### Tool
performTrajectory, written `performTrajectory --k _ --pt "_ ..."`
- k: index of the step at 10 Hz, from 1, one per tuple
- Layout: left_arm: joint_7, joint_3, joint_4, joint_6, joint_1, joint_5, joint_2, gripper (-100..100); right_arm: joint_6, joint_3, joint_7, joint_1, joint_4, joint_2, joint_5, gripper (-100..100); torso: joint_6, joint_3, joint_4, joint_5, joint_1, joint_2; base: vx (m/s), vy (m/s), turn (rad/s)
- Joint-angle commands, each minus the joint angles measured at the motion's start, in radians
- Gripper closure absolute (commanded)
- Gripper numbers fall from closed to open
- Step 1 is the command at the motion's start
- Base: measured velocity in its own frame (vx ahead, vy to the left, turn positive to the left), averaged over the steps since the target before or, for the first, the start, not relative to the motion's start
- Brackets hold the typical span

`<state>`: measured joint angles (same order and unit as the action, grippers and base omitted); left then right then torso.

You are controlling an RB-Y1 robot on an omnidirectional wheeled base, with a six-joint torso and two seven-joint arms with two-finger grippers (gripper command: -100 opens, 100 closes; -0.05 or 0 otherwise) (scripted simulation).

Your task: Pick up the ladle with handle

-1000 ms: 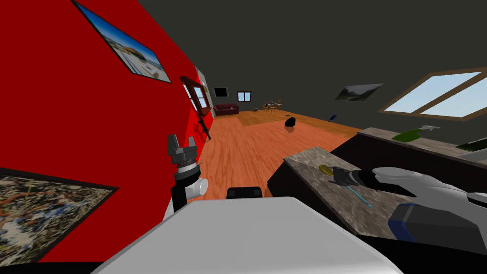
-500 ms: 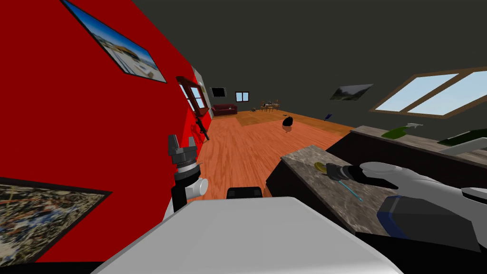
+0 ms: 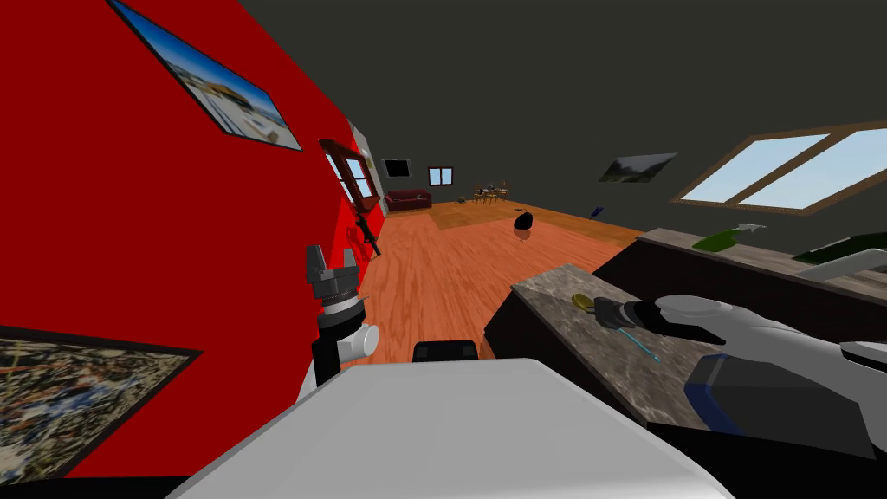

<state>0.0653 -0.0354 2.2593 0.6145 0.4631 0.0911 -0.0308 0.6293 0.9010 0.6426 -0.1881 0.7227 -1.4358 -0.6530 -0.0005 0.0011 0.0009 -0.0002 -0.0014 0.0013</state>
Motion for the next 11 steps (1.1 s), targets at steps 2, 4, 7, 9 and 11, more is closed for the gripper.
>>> performTrajectory --k 2,4,7,9,11 --pt "0.0 0.0 0.0 0.0 0.0 0.0 0.0 0 0.049 -0.03 0.062 0.05 -0.06 0.005 0.058 100 -0.001 0.0 0.0 0.0 0.001 -0.001 0.013 0.032 0.16" --pt "0.0 0.0 0.0 0.0 0.0 0.0 0.0 0 0.075 -0.047 0.097 0.079 -0.104 0.009 0.091 100 0.0 -0.001 0.0 0.001 0.003 -0.001 0.015 0.028 0.057" --pt "0.0 0.0 0.0 0.0 0.0 0.0 0.0 0 0.125 -0.079 0.164 0.137 -0.176 0.017 0.158 100 0.001 0.0 0.0 0.001 0.002 0.0 0.015 0.027 0.088" --pt "0.0 0.0 0.0 0.0 0.0 0.0 0.0 0 0.15 -0.096 0.198 0.166 -0.213 0.021 0.191 100 0.0 0.0 0.0 0.001 0.002 -0.001 0.014 0.028 0.103" --pt "0.0 0.0 0.0 0.0 0.0 0.0 0.0 0 0.175 -0.112 0.231 0.195 -0.249 0.025 0.225 100 0.001 0.001 0.0 0.0 0.001 0.001 0.004 0.012 0.046"
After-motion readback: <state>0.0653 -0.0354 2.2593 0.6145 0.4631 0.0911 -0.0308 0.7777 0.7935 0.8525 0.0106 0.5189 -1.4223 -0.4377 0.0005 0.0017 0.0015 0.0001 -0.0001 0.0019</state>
